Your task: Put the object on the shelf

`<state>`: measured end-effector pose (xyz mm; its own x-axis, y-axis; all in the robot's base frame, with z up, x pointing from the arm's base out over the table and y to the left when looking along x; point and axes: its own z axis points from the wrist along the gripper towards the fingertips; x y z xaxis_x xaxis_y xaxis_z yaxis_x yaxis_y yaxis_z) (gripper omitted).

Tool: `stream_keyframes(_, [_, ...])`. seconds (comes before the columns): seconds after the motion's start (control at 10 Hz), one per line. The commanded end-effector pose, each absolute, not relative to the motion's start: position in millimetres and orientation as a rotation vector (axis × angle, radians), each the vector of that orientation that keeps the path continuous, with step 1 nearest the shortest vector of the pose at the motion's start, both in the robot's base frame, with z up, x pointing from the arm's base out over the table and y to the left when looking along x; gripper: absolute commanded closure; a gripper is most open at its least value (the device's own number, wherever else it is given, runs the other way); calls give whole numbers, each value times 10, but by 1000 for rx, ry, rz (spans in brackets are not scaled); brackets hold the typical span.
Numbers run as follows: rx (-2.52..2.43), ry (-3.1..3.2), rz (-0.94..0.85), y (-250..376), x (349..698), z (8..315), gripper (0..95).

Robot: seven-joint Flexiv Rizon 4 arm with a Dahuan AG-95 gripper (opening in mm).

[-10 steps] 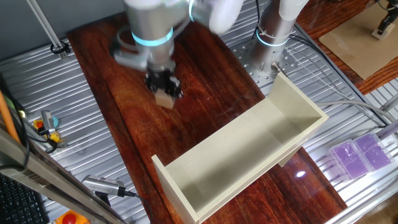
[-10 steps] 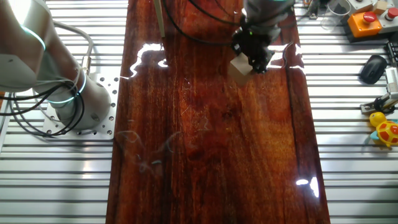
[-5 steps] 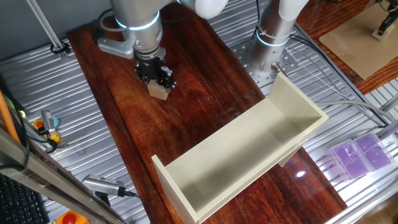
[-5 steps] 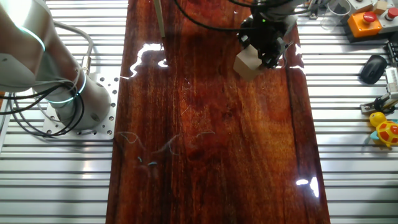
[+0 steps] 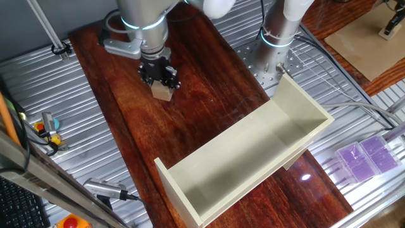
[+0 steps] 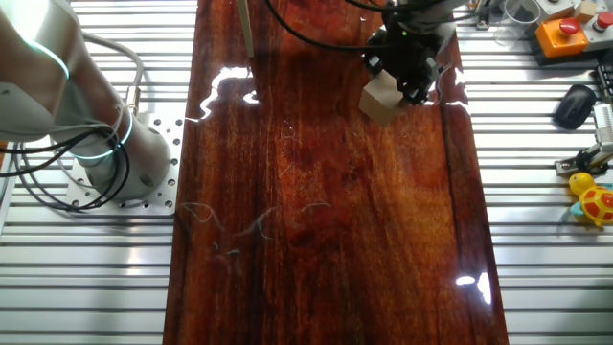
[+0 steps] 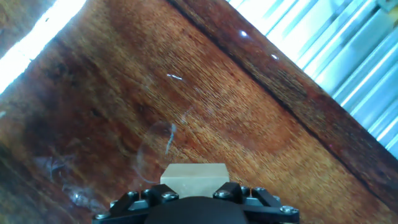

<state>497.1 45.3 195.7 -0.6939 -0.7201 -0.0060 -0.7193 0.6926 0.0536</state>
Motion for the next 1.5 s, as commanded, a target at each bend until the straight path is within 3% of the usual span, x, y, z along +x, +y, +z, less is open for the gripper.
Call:
stream_keyframes(0.1, [1170, -2888, -58, 529, 4966, 1986, 950])
stream_keyframes(0.5, [1102, -2901, -22, 885, 4612, 2931, 950])
stream_keyframes(0.7, [1091, -2891, -32, 927, 4571, 3223, 950])
stream_keyframes(1.1, [1157, -2862, -26, 927, 4571, 3223, 950])
stream_keyframes(1.5, [1176, -2885, -144, 934, 4568, 3194, 950])
